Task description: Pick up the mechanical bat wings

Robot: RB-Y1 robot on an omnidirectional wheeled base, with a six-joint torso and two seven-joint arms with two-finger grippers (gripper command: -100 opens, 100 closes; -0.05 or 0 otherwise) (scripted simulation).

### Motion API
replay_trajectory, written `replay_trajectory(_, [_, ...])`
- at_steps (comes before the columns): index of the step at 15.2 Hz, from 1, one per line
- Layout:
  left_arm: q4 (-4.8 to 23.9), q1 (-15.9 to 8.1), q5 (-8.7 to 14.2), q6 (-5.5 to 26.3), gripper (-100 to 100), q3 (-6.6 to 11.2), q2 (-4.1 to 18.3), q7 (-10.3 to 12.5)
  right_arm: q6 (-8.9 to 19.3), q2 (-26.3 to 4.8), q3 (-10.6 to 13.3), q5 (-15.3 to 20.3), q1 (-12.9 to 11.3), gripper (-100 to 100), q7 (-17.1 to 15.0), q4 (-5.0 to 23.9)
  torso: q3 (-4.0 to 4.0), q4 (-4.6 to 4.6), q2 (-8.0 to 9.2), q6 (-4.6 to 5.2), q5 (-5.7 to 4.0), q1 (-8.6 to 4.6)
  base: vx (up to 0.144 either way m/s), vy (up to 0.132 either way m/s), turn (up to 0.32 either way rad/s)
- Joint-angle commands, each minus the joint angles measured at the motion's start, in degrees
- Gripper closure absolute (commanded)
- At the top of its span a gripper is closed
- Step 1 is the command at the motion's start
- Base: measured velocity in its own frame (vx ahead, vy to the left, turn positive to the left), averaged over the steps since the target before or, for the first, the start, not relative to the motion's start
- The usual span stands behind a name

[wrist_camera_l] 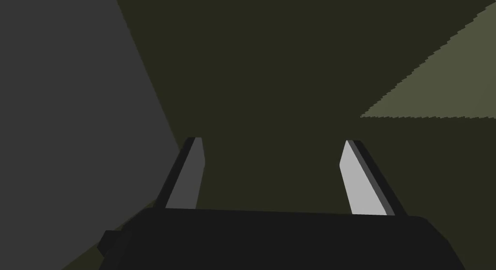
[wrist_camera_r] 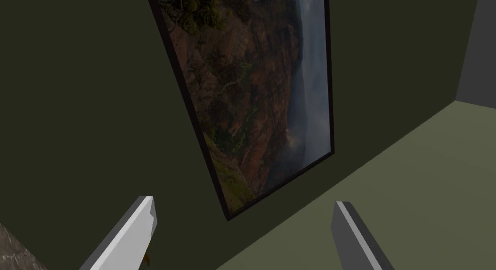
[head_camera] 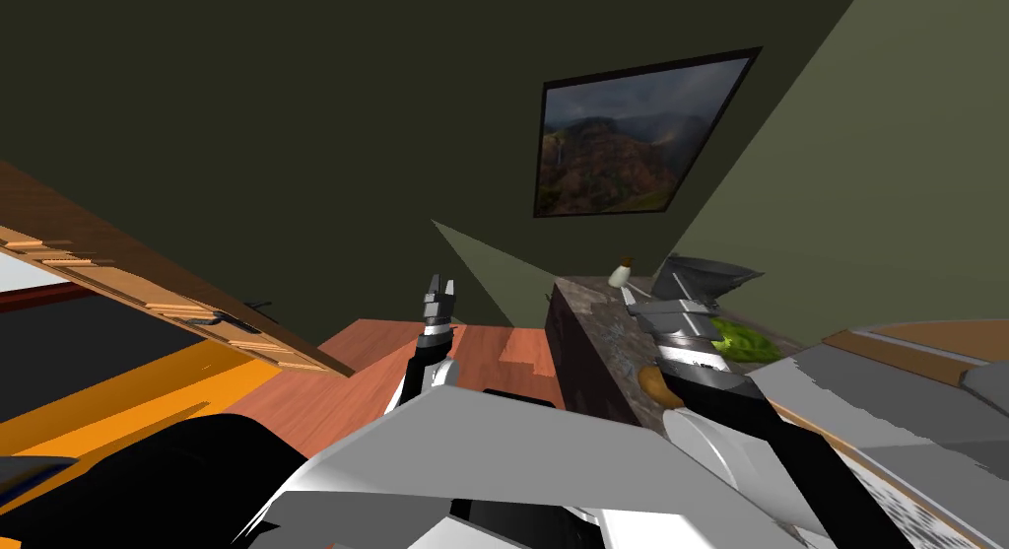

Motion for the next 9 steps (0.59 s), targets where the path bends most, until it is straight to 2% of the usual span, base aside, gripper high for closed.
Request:
replay_trajectory(1, [0.0,0.0,0.0,0.0,0,0.00,0.0,0.0,2.0,-0.3,-0.7,-0.8,0.5,-100,-0.7,-0.1,0.00,0.00,0.00,0.00,0.00,0.00,0.064,0.019,0.026])
replay_trajectory(2, [0.0,0.0,0.0,0.0,0,0.00,0.0,0.0,3.9,-0.7,-2.4,-2.7,1.5,-100,-2.2,0.1,0.01,0.00,0.02,0.01,0.00,-0.01,0.084,0.029,0.052])
replay_trajectory(4, [0.0,0.0,0.0,0.0,0,0.00,0.0,0.0,5.4,-0.7,-2.4,-2.7,1.5,-100,-2.2,0.1,-0.02,-0.01,-0.04,0.00,0.00,0.01,0.073,0.023,0.035])
replay_trajectory(5, [0.0,0.0,0.0,0.0,0,0.00,0.0,0.0,7.3,-0.9,-4.2,-4.7,2.5,-100,-3.7,0.3,0.00,-0.01,0.01,0.01,0.00,0.00,0.064,0.029,0.041])
replay_trajectory(7, [0.0,0.0,0.0,0.0,0,0.00,0.0,0.0,9.1,-0.9,-4.2,-4.7,2.5,-100,-3.7,0.3,0.00,0.00,-0.01,0.00,0.00,0.03,0.073,0.026,0.034])
replay_trajectory(8, [0.0,0.0,0.0,0.0,0,0.00,0.0,0.0,11.0,-1.0,-6.0,-6.6,3.5,-100,-5.3,0.7,0.00,0.00,0.01,0.01,0.00,0.01,0.087,0.019,0.041])
replay_trajectory(9, [0.0,0.0,0.0,0.0,0,0.00,0.0,0.0,12.0,-1.0,-6.0,-6.6,3.5,-100,-5.3,0.7,-0.01,-0.01,-0.02,0.01,0.00,0.01,0.093,0.027,0.043])
